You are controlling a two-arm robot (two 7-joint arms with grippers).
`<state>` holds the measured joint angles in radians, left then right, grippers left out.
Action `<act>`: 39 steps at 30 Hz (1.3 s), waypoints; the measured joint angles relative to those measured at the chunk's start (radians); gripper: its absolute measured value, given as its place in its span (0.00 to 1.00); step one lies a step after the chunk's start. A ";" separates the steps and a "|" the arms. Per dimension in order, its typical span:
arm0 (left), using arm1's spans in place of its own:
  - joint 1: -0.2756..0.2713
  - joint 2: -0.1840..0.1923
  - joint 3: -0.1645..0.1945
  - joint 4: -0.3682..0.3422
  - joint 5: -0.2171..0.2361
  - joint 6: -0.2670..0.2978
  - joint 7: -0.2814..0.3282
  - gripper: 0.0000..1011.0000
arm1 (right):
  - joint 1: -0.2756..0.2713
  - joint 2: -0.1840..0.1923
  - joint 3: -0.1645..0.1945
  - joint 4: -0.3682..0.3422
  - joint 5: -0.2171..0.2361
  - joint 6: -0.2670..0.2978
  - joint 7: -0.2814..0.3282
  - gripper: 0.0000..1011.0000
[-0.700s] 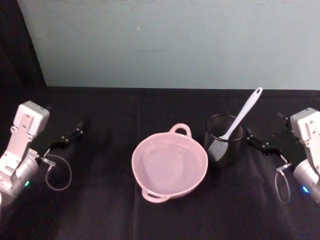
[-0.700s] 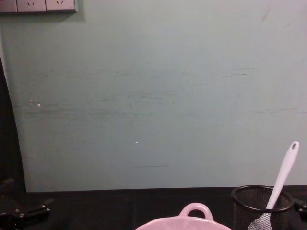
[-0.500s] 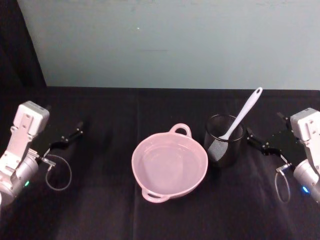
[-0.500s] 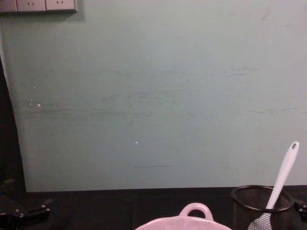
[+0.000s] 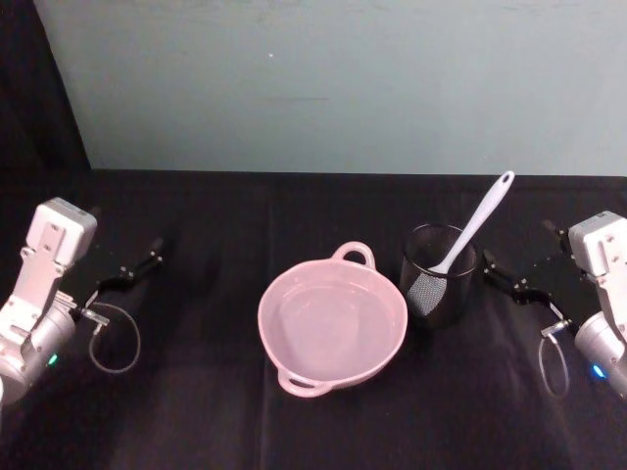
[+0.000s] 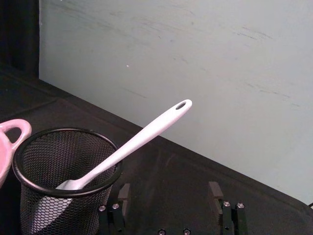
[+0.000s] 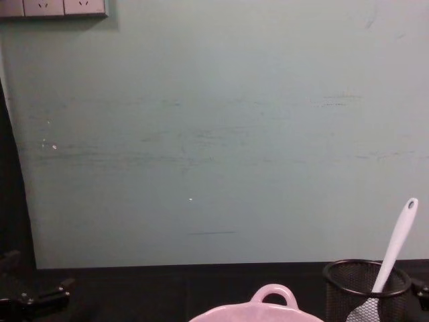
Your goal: Use the one hand to pick up the spoon and stir the clear water in the bowl.
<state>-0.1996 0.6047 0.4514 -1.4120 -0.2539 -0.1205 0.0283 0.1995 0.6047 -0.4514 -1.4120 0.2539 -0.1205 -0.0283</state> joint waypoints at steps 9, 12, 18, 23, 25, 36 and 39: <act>0.000 0.000 0.000 0.000 0.000 0.000 0.000 0.99 | 0.000 0.000 0.000 0.000 0.000 0.000 0.000 0.99; 0.000 0.000 0.000 0.000 0.000 0.000 0.000 0.99 | 0.000 0.000 0.000 0.000 0.000 0.000 0.000 0.99; 0.000 0.000 0.000 0.000 0.000 0.000 0.000 0.99 | 0.000 0.000 0.000 0.000 0.000 0.000 0.000 0.99; 0.000 0.000 0.000 0.000 0.000 0.000 0.000 0.99 | 0.000 0.000 0.000 0.000 0.000 0.000 0.000 0.99; 0.000 0.000 0.000 0.000 0.000 0.000 0.000 0.99 | 0.000 0.000 0.000 0.000 0.000 0.000 0.000 0.99; 0.000 0.000 0.000 0.000 0.000 0.000 0.000 0.99 | -0.094 0.027 0.085 -0.110 0.052 0.042 -0.004 0.99; 0.000 0.000 0.000 0.000 0.000 0.000 0.000 0.99 | -0.127 0.033 0.112 -0.144 0.082 0.048 0.000 0.99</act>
<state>-0.1995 0.6047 0.4514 -1.4120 -0.2539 -0.1205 0.0283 0.0724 0.6373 -0.3391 -1.5559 0.3354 -0.0727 -0.0284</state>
